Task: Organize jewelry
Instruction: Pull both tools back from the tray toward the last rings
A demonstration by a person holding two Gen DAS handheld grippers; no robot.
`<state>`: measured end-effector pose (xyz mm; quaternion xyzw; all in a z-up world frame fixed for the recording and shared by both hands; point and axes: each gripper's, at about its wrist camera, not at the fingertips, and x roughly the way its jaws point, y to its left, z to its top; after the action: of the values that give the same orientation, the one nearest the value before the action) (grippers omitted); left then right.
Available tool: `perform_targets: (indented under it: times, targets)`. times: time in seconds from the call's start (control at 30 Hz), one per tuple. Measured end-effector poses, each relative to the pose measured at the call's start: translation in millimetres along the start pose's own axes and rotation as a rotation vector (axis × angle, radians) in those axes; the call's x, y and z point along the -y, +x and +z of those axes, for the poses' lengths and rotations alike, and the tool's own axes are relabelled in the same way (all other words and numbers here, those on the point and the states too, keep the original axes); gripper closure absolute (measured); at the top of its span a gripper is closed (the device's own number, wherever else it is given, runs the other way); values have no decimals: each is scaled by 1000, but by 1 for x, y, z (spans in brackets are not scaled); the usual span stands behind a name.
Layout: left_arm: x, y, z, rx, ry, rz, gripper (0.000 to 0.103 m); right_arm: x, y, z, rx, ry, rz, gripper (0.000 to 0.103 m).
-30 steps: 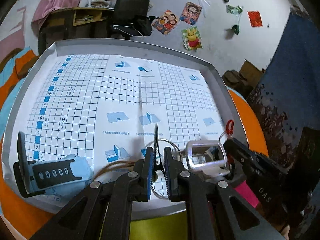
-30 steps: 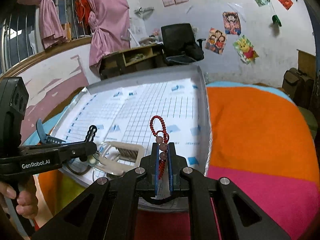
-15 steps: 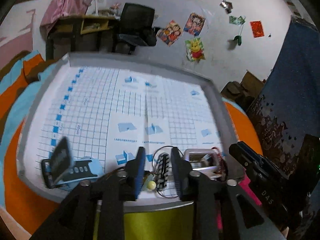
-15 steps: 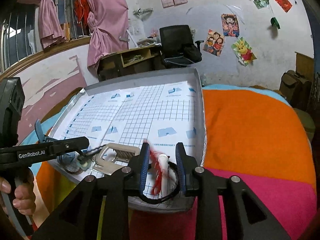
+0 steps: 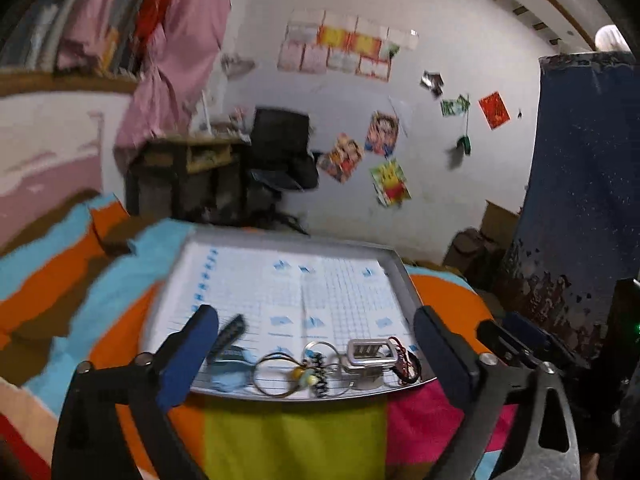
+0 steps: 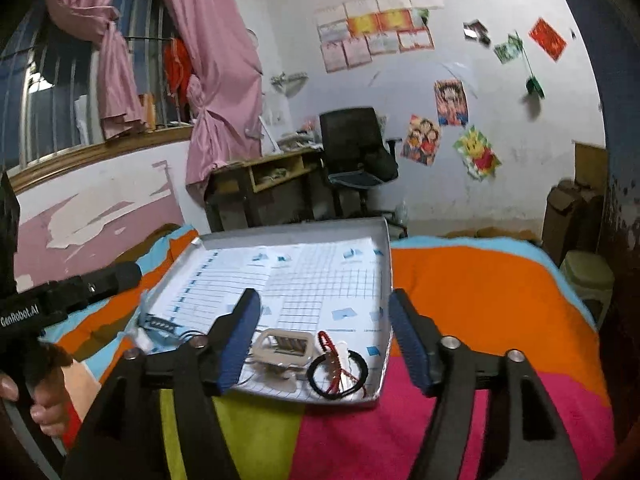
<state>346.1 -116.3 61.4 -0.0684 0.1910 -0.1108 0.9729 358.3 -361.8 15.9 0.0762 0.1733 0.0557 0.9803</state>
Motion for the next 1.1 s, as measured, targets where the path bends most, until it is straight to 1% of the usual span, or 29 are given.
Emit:
perform_targets:
  times: [0.03,0.1,0.23,0.33,0.37,0.47,0.53,0.63,0.8,0.93,1.1]
  targets:
    - [-1,-11,-1,22,6,16,0,-3,-11,0,14,-6,-4,34]
    - [-3,-33,-5,55,16,46,0,-5,-27,-1,27,4,5,28]
    - [-7,-68,-14,84,41,86,0,-14,-62,-5,42,4,19,17]
    - [-9,-99,-22,103,53,94,0,-21,-89,-9,51,3,38,11]
    - [-10,-106,-24,106,53,93,0,-24,-99,-11,54,-3,41,11]
    - [-15,-132,-32,120,50,96,0,-33,-126,-18,69,-18,33,8]
    - [-17,-149,-37,135,52,98,0,-38,-147,-23,88,-20,26,2]
    - [-19,-177,-46,165,56,107,0,-45,-181,-31,134,-39,-2,2]
    - [-24,-211,-65,169,43,109,0,-58,-232,-44,187,-54,-27,2]
    - [-29,-235,-83,164,49,118,0,-69,-263,-58,190,-58,-35,2]
    - [-31,-256,-103,148,47,119,0,-74,-289,-76,173,-34,-34,2]
